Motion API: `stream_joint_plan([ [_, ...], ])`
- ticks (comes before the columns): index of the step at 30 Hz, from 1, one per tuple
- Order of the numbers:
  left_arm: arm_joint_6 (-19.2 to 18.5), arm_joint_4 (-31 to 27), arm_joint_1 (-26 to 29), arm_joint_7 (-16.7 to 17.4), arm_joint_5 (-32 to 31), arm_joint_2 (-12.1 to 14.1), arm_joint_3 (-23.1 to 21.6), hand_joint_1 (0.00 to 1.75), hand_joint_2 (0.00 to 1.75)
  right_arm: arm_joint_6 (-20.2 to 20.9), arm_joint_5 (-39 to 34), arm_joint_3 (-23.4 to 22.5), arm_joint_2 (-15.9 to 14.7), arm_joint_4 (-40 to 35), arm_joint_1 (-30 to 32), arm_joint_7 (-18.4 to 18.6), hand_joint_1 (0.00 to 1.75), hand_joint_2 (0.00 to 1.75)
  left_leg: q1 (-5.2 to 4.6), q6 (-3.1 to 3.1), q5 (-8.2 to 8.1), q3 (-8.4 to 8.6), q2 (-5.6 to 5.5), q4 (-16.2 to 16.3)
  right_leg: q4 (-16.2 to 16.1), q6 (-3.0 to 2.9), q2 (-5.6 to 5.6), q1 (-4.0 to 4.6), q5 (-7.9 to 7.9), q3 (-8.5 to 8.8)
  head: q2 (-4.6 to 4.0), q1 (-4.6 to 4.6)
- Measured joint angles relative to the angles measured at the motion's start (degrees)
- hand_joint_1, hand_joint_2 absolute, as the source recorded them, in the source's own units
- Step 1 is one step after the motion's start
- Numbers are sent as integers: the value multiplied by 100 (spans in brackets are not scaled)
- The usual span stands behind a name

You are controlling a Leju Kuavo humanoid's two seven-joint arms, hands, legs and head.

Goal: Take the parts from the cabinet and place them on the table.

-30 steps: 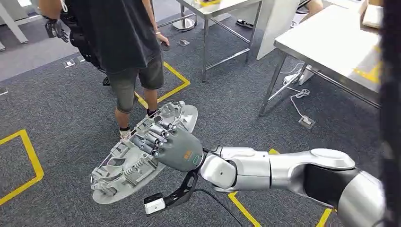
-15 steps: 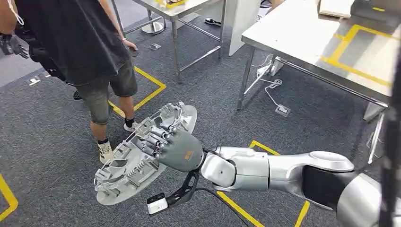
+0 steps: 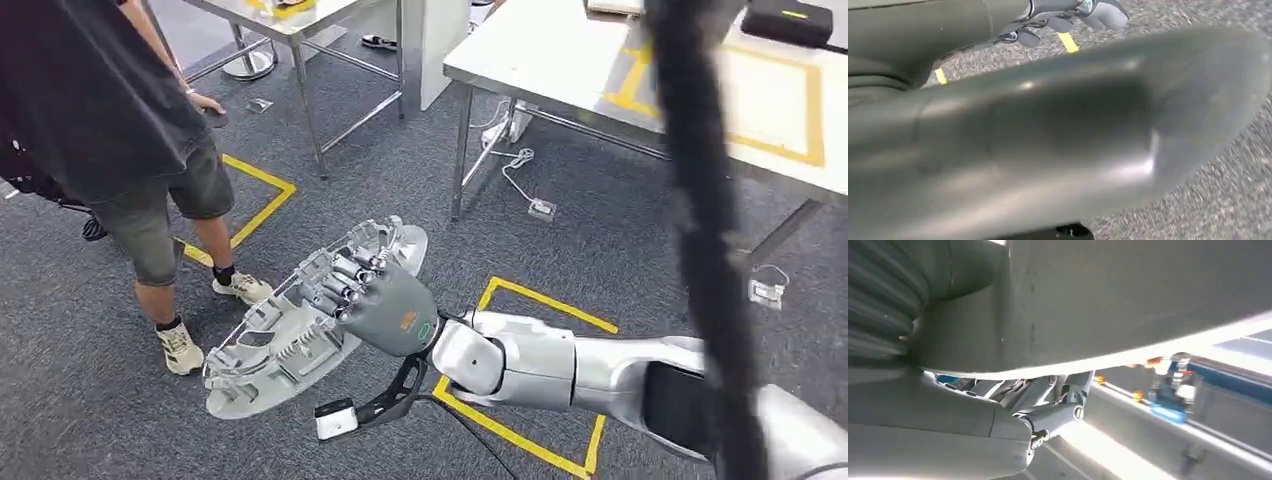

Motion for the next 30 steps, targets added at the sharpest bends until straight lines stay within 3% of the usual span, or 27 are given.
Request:
stream_joint_plan([
  [2,-35,0,-8,-18,-13,0,0,0,0,35,2,-57,0,-7,10,61,175,175,9,-46,2,35,110,-22,4,-47,124,26,6,-26,-2,-4],
  [3,-61,2,-13,-31,-15,0,0,0,0,44,2,-72,-9,-7,11,87,175,175,-6,-84,-16,68,175,-34,-43,-82,196,-1,27,-14,-2,-4],
  [4,-63,0,-16,-44,-28,4,2,0,0,52,2,-79,-7,-22,25,94,175,175,22,-124,-71,56,86,-4,-92,-115,235,-64,55,46,-2,0],
  [5,-77,0,-19,-57,-48,9,0,0,0,53,0,-92,-11,-42,17,98,175,175,29,-156,-201,-16,-202,193,-104,-139,297,-81,59,57,-2,-42],
  [6,-87,2,-18,-57,-50,9,0,0,0,59,0,-103,-11,-41,22,105,175,175,47,-172,-386,-173,-364,522,-104,-160,339,-85,68,51,-2,-59],
  [8,-105,0,-4,-61,-66,22,2,0,0,59,9,-103,-9,-41,43,131,175,175,71,-207,-736,-614,-487,1417,-101,-173,487,-85,67,48,0,-59],
  [9,-109,2,6,-61,-70,26,2,0,0,59,7,-103,-9,-41,51,153,175,175,80,-219,-748,-743,-490,1635,-94,-172,568,-86,67,47,0,-59],
  [10,-111,2,11,-66,-83,26,2,0,0,59,7,-103,-11,-41,65,164,175,175,91,-224,-625,-734,-490,1577,-89,-171,643,-88,66,49,0,-59],
  [11,-125,2,10,-77,-103,26,2,0,0,59,7,-103,-11,-41,83,168,175,175,107,-228,-403,-632,-496,1303,-75,-164,718,-91,65,48,0,-59],
  [12,-144,0,3,-92,-118,28,2,0,0,59,4,-107,-11,-41,105,157,175,175,128,-234,-120,-418,-543,838,-54,-149,796,-101,58,48,0,-57],
  [13,-168,0,-3,-98,-120,28,2,0,0,61,4,-118,-9,-44,122,93,175,175,154,-240,132,-173,-669,314,-21,-116,869,-118,43,45,-2,-59],
  [14,-184,2,-8,-96,-120,31,2,0,0,68,7,-175,-9,-44,142,-17,175,175,175,-241,23,-72,-976,108,3,-70,928,-114,37,14,-2,-65],
  [15,-188,2,-14,-101,-120,28,2,0,0,85,4,-236,-2,-46,158,-84,175,175,175,-205,39,-82,-978,52,38,-17,1001,-120,44,-36,0,-77],
  [18,-201,-6,-30,-129,-99,35,2,0,0,114,4,-472,7,-50,286,-229,175,175,117,-80,83,-66,-804,50,-45,125,1161,-162,128,-82,-2,-76],
  [19,-201,-4,-30,-144,-83,31,4,0,0,116,4,-533,4,-50,330,-267,175,175,163,-14,128,-59,-715,-11,-9,135,1109,-175,111,-108,-2,-77],
  [20,-203,-9,-38,-162,-61,35,4,0,0,116,4,-595,4,-57,354,-313,175,175,150,8,141,-60,-667,-28,127,145,793,-124,3,-169,-2,-44],
  [21,-201,-9,-38,-168,-46,35,4,0,0,118,2,-655,13,-57,365,-369,175,175,138,37,143,-68,-602,-28,472,162,580,-118,-218,-333,-2,-28],
  [23,-192,-9,-19,-157,-6,35,4,0,0,114,4,-752,28,-61,445,-437,175,175,112,54,133,-75,-448,-26,1393,191,462,-126,-626,-754,0,-31],
  [24,-171,-9,-13,-140,-2,42,4,0,0,111,6,-787,39,-61,483,-463,175,175,106,62,128,-77,-369,-24,1711,196,457,-128,-700,-901,0,-31],
  [25,-159,-9,-13,-109,-4,42,4,0,0,107,7,-813,46,-59,514,-485,175,175,102,65,124,-74,-291,-24,1715,193,453,-128,-635,-896,-2,-31],
  [27,-129,-9,-25,-55,-11,39,4,0,0,90,4,-887,59,-59,540,-591,175,175,99,57,110,-65,-158,-21,1000,171,389,-124,-247,-513,0,-31],
  [28,-87,-7,-29,-35,-11,35,4,0,0,72,2,-937,76,-59,545,-686,175,175,97,42,99,-56,-100,-17,482,149,264,-112,-36,-225,-2,-28],
  [29,-13,-9,-29,-22,-11,35,4,0,0,50,4,-1001,98,-59,549,-783,175,175,78,16,82,-43,-45,-9,34,114,-42,-76,27,17,-2,-28],
  [30,105,-7,-28,4,-11,31,4,0,0,33,4,-1095,144,-48,557,-884,175,175,39,-26,57,-55,9,7,-24,49,-43,-31,14,21,-2,-42],
])
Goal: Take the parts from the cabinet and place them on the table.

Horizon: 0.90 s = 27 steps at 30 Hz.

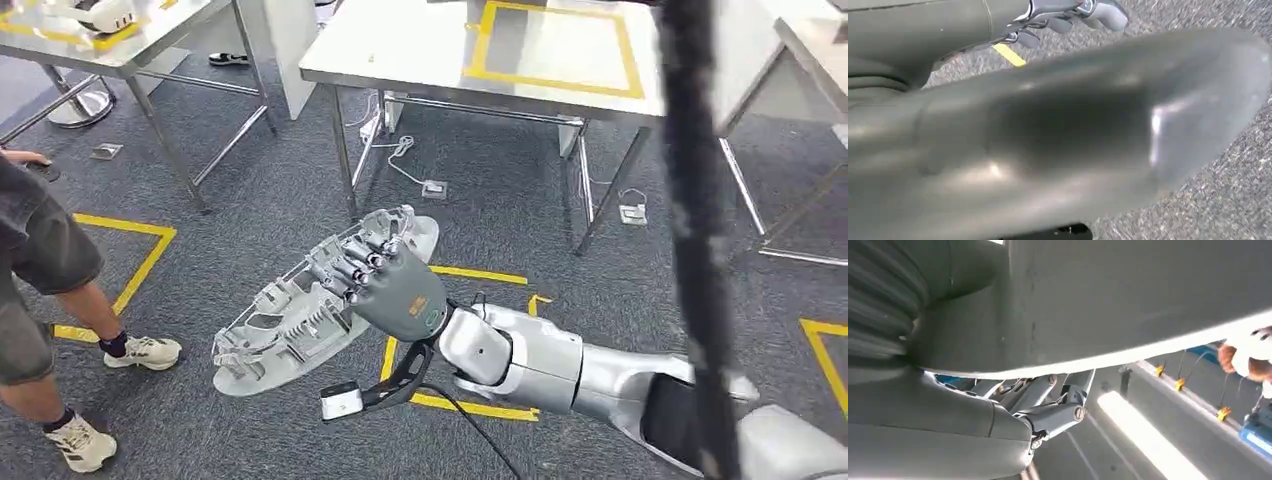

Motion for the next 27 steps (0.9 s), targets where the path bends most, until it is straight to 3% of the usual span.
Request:
stream_joint_plan([
  [3,358,-2,-9,112,-28,-13,2,0,0,-50,0,-268,72,17,87,-128,175,175,8,-71,-9,60,150,-33,6,-71,193,19,3,-37,2,7],
  [4,461,-2,-19,164,-46,-13,2,0,0,-66,2,-345,89,17,119,-183,175,175,-5,-120,-40,82,172,-28,-32,-106,257,-27,27,-5,0,7],
  [5,524,-2,-29,214,-57,-13,4,0,0,-92,0,-431,140,20,149,-225,175,175,27,-167,-110,44,-89,72,-52,-131,292,-56,42,15,2,2],
  [6,559,0,-28,264,-61,-13,4,0,0,-94,-4,-511,178,44,155,-262,175,175,33,-183,-281,-73,-318,321,-51,-173,335,-68,48,9,2,-4],
  [7,574,0,-21,286,-63,-13,4,0,0,-96,-2,-554,231,63,165,-292,175,175,41,-197,-535,-287,-445,791,-51,-199,401,-70,54,0,2,-4],
  [9,583,0,4,315,-63,-7,13,0,0,-107,2,-627,321,81,199,-336,175,175,45,-215,-831,-699,-499,1622,-46,-206,551,-70,55,-12,0,-2],
  [10,585,0,9,315,-59,-9,24,0,0,-111,4,-677,369,105,226,-356,175,175,52,-226,-771,-760,-499,1717,-42,-205,632,-73,56,-10,0,-2],
  [11,587,0,8,308,-55,-9,35,0,0,-118,0,-721,398,120,247,-354,175,175,64,-231,-589,-701,-503,1544,-30,-198,715,-80,58,-11,0,-2],
  [13,581,0,3,260,-39,-7,39,0,0,-118,-2,-804,448,140,287,-356,175,175,104,-238,-87,-323,-584,707,17,-161,866,-108,45,-13,0,-2],
  [14,548,0,3,232,-11,-9,41,0,0,-120,-5,-856,478,140,317,-399,175,175,148,-260,94,-107,-830,229,52,-122,930,-123,28,-32,0,-2],
  [15,522,2,5,223,7,-9,44,0,0,-120,-4,-892,494,140,348,-433,175,175,169,-274,-47,-67,-1195,134,69,-69,995,-116,30,-79,0,-4],
  [19,369,7,7,184,90,-20,94,0,0,-192,-2,-1152,667,140,480,-886,175,175,134,-73,30,-68,-956,90,31,103,1220,-166,112,-158,2,-20],
  [20,316,4,4,177,103,-20,96,0,0,-238,0,-1301,717,140,596,-1124,175,175,157,-31,56,-58,-897,60,116,108,1043,-166,63,-202,2,-15],
  [21,259,0,-4,164,112,-15,96,0,0,-293,4,-1480,807,140,681,-1323,175,175,153,-7,65,-57,-878,50,321,116,757,-116,-87,-298,2,39],
  [22,227,0,-4,155,138,-15,98,0,0,-313,-2,-1629,879,140,732,-1438,175,175,142,9,67,-69,-833,52,691,123,622,-110,-296,-477,2,61],
  [24,194,0,10,155,144,-9,109,0,0,-350,-4,-1824,1023,138,796,-1534,175,175,107,47,50,-91,-713,58,1575,125,518,-112,-646,-897,2,59],
  [25,176,0,11,157,149,-4,120,0,0,-367,-4,-1873,1047,140,829,-1565,175,175,102,62,17,-91,-670,57,1749,124,507,-112,-645,-977,0,57],
  [26,144,0,10,162,151,0,133,0,0,-387,-4,-1943,1080,138,867,-1606,175,175,100,62,12,-83,-640,60,1651,117,507,-112,-521,-921,2,59],
  [27,131,0,8,168,153,0,138,0,0,-396,-2,-2011,1101,140,893,-1648,175,175,100,54,-3,-65,-615,62,1345,102,506,-111,-332,-750,0,61],
])
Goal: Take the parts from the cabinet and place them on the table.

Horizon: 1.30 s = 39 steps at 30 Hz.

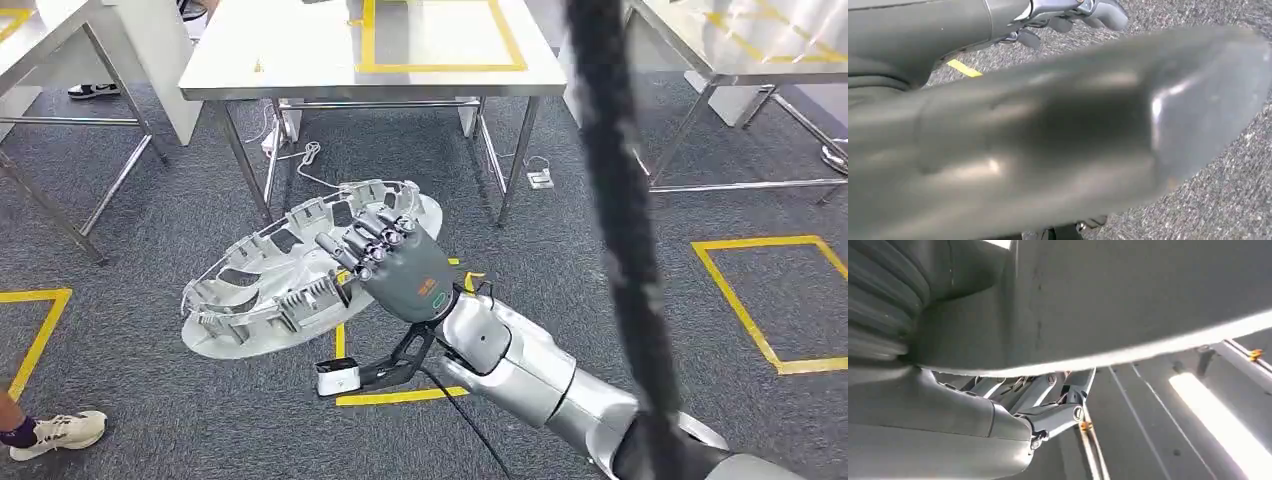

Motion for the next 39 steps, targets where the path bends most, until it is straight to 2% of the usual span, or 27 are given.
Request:
stream_joint_plan([
  [2,-33,0,-7,26,0,0,4,0,0,2,-2,-138,57,-2,15,-48,175,175,0,-28,-34,55,51,0,-1018,-57,-44,9,399,575,0,-2],
  [3,-37,0,-11,31,0,0,4,0,0,2,-2,-188,72,-2,18,-59,175,175,-22,-61,-55,55,68,0,-1248,-83,-103,52,253,700,0,-9],
  [4,-37,0,-18,33,0,0,4,0,0,-6,-2,-229,107,-4,23,-72,175,175,-30,-106,-82,50,75,-3,-1276,-110,-90,76,240,712,0,0],
  [9,-37,0,-18,35,0,0,7,0,0,-7,0,-242,109,-7,24,-74,175,175,-27,-117,-84,54,78,-10,-1276,-114,-90,81,238,709,2,-2],
  [11,-37,0,-20,35,0,-2,9,0,0,-9,0,-310,133,-9,50,-74,175,175,-13,-181,-111,120,96,-69,-1279,-184,-65,101,186,732,0,-2],
  [12,-39,-2,-63,33,-9,0,17,0,0,-7,-2,-376,188,-57,92,-76,175,175,-16,-279,-273,-152,106,523,-1393,-328,-72,21,89,1026,2,-64],
  [14,-59,-2,-50,28,-7,7,26,0,0,-13,2,-378,218,-57,116,-100,175,175,-15,-304,-494,-766,106,1403,-1392,-347,-66,22,-35,1146,2,-66],
  [15,-83,-2,-30,26,0,11,31,0,0,-15,0,-382,232,-57,132,-120,175,175,-14,-315,-468,-1005,106,1661,-1392,-346,-51,22,-99,1217,2,-72],
  [16,-105,-2,-11,24,0,18,33,0,0,-17,0,-389,247,-57,158,-160,175,175,-10,-319,-278,-1115,106,1646,-1392,-340,-37,17,-167,1310,2,-72],
  [17,-105,-2,-2,24,0,20,33,0,0,-17,2,-393,249,-57,179,-173,175,175,-8,-320,-27,-1106,106,1449,-1392,-326,-23,11,-237,1399,2,-70],
  [19,-114,-2,0,22,0,30,35,0,0,-20,0,-404,280,-57,207,-179,175,175,-2,-313,775,-831,107,455,-1392,-266,2,-16,-436,1661,2,-77],
  [20,-118,2,23,26,0,33,39,0,0,-24,0,-417,295,-51,214,-196,175,175,-14,-298,831,-731,93,252,-1410,-224,-1,-16,-524,1692,2,-89],
  [21,-127,2,15,24,4,33,42,0,0,-39,-2,-437,321,-50,201,-220,175,175,-40,-256,640,-584,76,42,-1397,-159,24,33,-583,1700,2,-185],
  [23,-129,-2,0,24,4,33,42,0,0,-52,2,-481,350,-50,215,-275,175,175,-52,-128,543,-582,76,37,-1501,-104,25,10,-559,1809,2,-142],
  [25,-127,-2,12,26,11,35,42,0,0,-57,-2,-500,352,-50,217,-297,175,175,-24,-46,488,-462,67,-30,-1168,-42,27,11,-320,1603,2,-125],
  [26,-127,-2,16,26,7,35,42,0,0,-57,2,-500,354,-37,235,-310,175,175,-20,-10,446,-368,61,-92,-755,-46,-6,13,-144,1369,2,-65],
  [27,-127,-2,15,24,0,35,42,0,0,-61,-2,-500,354,-26,243,-319,175,175,-21,5,426,-290,61,-134,-353,-60,-9,14,-101,1078,2,-66],
  [28,-127,-2,13,24,-2,35,42,0,0,-66,0,-500,354,-9,265,-352,175,175,-22,25,381,-213,56,-176,-12,-70,-9,29,-235,760,2,-66],
  [29,-133,-2,14,24,-9,35,42,0,0,-66,0,-507,354,13,279,-369,175,175,-26,30,329,-124,49,-207,204,-66,-8,41,-507,484,2,-61],
  [31,-157,-2,26,24,-13,42,42,0,0,-52,-2,-551,369,53,305,-404,175,175,-34,31,192,68,25,-228,209,-59,-10,46,-934,152,2,-63],
  [32,-177,-2,25,28,-20,48,42,0,0,-28,-2,-597,389,70,343,-439,175,175,-35,25,110,174,9,-227,-16,-67,-13,45,-873,115,2,-61],
  [33,-206,-2,24,33,-33,50,42,0,0,-6,-2,-647,413,81,379,-496,175,175,-35,9,28,287,-5,-227,-386,-80,-16,45,-595,154,2,-59],
  [35,-227,-2,29,37,-52,52,42,0,0,2,-11,-734,448,96,399,-516,175,175,-38,-23,-111,387,-9,-233,-1216,-144,-52,54,415,286,2,-61],
  [36,-227,0,17,46,-52,52,42,0,0,0,-15,-780,463,114,403,-518,175,175,-65,-59,-194,491,-22,-157,-1394,-158,-72,101,591,252,2,-86],
  [37,-229,0,11,46,-52,55,42,0,0,7,-17,-809,505,116,409,-518,175,175,-75,-106,-277,470,-34,-170,-1348,-181,-60,112,605,318,2,-92],
  [38,-229,0,19,50,-52,57,42,0,0,2,-20,-833,514,114,413,-520,175,175,-74,-137,-302,578,-27,-131,-1355,-210,-52,107,702,336,2,-85],
  [39,-229,0,14,50,-52,57,42,0,0,7,-22,-861,533,116,400,-518,175,175,-74,-161,-303,622,-23,-134,-1343,-247,-59,101,671,363,2,-96],
])
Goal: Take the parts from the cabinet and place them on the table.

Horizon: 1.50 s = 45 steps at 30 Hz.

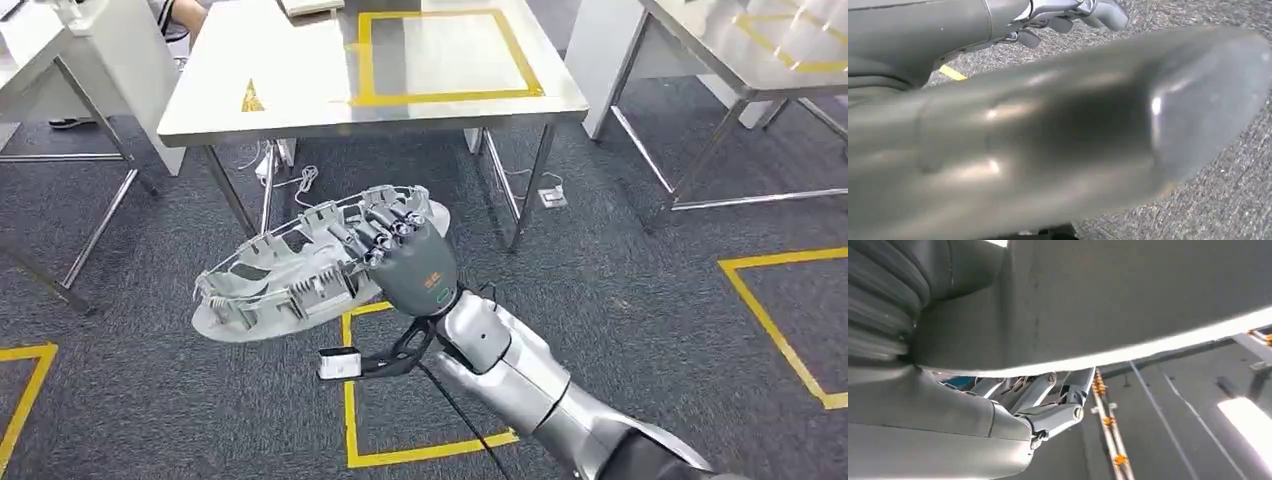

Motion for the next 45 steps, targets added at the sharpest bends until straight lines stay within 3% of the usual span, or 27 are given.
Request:
stream_joint_plan([
  [3,-2,0,-36,-2,0,2,0,0,0,-4,2,-44,50,-2,-2,-4,175,175,18,-72,-85,-244,44,498,-38,-143,6,-19,-54,143,0,-35],
  [6,-11,0,-38,20,-13,4,-2,0,0,-2,20,-76,90,-2,8,-107,175,175,26,-122,-652,-959,48,1523,-31,-178,59,-7,-126,171,0,-33],
  [7,-15,0,-32,30,-13,9,-2,0,0,4,20,-113,105,0,24,-133,175,175,26,-121,-652,-1083,49,1608,-19,-173,96,-6,-150,183,-2,-28],
  [8,-17,0,-21,44,-17,13,0,0,0,7,20,-138,114,0,42,-168,175,175,25,-111,-481,-1095,48,1465,0,-166,134,-6,-179,205,0,-31],
  [10,-41,0,-15,61,-46,24,0,0,0,15,20,-166,150,2,68,-195,175,175,26,-75,167,-865,9,667,38,-141,236,-11,-233,252,0,-33],
  [11,-50,0,-11,70,-70,26,-2,0,0,15,20,-197,175,2,76,-223,175,175,26,-63,468,-736,-113,229,43,-122,281,-14,-248,259,0,-33],
  [12,-52,0,-3,81,-79,35,-2,0,0,22,20,-227,194,4,76,-266,175,175,26,-57,345,-733,-276,114,59,-96,325,-1,-244,255,0,-28],
  [13,-52,0,-8,81,-85,37,-4,0,0,31,20,-247,216,7,80,-304,175,175,7,-30,204,-730,-267,115,58,-55,391,-24,-233,216,0,-31],
  [14,-52,0,-1,81,-87,35,-7,0,0,48,22,-278,225,7,91,-339,175,175,-1,9,406,-683,-231,102,62,-12,439,-34,-246,204,0,-35],
  [16,-48,0,3,76,-70,33,-4,0,0,66,22,-345,238,7,129,-383,175,175,37,63,436,-651,-142,71,35,64,554,4,-214,213,0,-28],
  [18,-48,-2,-17,59,-66,28,-4,0,0,76,22,-404,242,9,133,-380,175,175,55,130,466,-622,-25,23,277,103,183,6,-417,94,0,35],
  [21,-52,-2,-5,29,-37,31,-4,0,0,76,20,-443,271,33,143,-380,175,175,47,164,440,-620,161,28,1484,167,64,-29,-944,-490,0,37],
  [22,-65,-2,-6,22,-22,31,-4,0,0,70,20,-467,271,37,155,-380,175,175,47,164,430,-617,221,29,1704,181,58,-48,-960,-604,0,37],
  [24,-79,-2,-10,0,-13,28,-4,0,0,55,15,-498,273,35,177,-382,175,175,49,149,403,-592,301,33,1285,194,26,-73,-642,-400,0,37],
  [26,-85,0,-16,-22,-6,17,-4,0,0,11,13,-514,280,17,184,-426,175,175,51,93,367,-555,330,50,285,183,-43,-87,-218,148,0,35],
  [27,-85,-2,-25,-30,4,18,-4,0,0,-28,13,-522,280,2,183,-476,175,175,28,62,348,-565,358,57,58,168,-101,-67,-329,283,0,33],
  [29,-85,-2,-46,-50,13,20,-4,0,0,-101,9,-524,282,-55,206,-527,175,175,0,25,325,-562,365,76,11,114,-79,-59,-283,296,0,27],
  [30,-85,-2,-47,-66,20,24,-4,0,0,-120,-2,-524,282,-68,217,-564,175,175,-9,109,333,-558,360,60,9,116,-76,-55,-285,305,0,31],
  [32,-83,-2,-49,-103,17,24,-4,0,0,-129,-44,-522,284,-94,233,-627,175,175,-11,76,330,-541,362,38,-29,110,-79,-66,-279,319,0,33],
  [33,-81,-9,-47,-114,18,42,-4,0,0,-131,-68,-522,295,-120,244,-676,175,175,-34,104,347,-543,360,-44,-59,135,-92,-78,-230,380,0,31],
  [35,-63,-9,-54,-127,20,37,-4,0,0,-146,-116,-516,310,-142,260,-726,175,175,-35,250,422,-312,347,-418,-52,169,-97,-89,-54,469,-2,5],
  [37,-55,-11,-63,-127,41,24,-4,0,0,-162,-147,-512,310,-181,221,-741,175,175,40,218,554,-99,344,-626,87,196,-43,-96,-210,309,-2,-7],
  [40,-52,-7,-72,-129,42,13,-4,0,0,-175,-160,-514,308,-190,202,-761,175,175,132,119,570,-92,347,-631,1091,272,-9,-174,-720,-254,0,-7],
  [41,-52,-4,-60,-127,42,11,-4,0,0,-175,-160,-514,306,-190,204,-758,175,175,180,56,558,-92,341,-622,1258,331,-11,-221,-736,-368,0,-4],
  [42,-55,0,-45,-125,42,9,-4,0,0,-168,-162,-511,306,-190,207,-758,175,175,245,-26,535,-88,335,-604,1143,389,-15,-280,-619,-336,0,-7],
  [44,-59,0,-33,-101,42,6,-4,0,0,-160,-151,-511,304,-190,202,-754,175,175,425,-233,442,-98,311,-476,291,583,-45,-453,-125,73,0,-4],
  [45,-59,-2,-31,-94,42,11,-4,0,0,-159,-131,-511,304,-188,196,-732,175,175,484,-358,364,-123,311,-344,-126,740,-75,-543,-31,248,0,5],
])
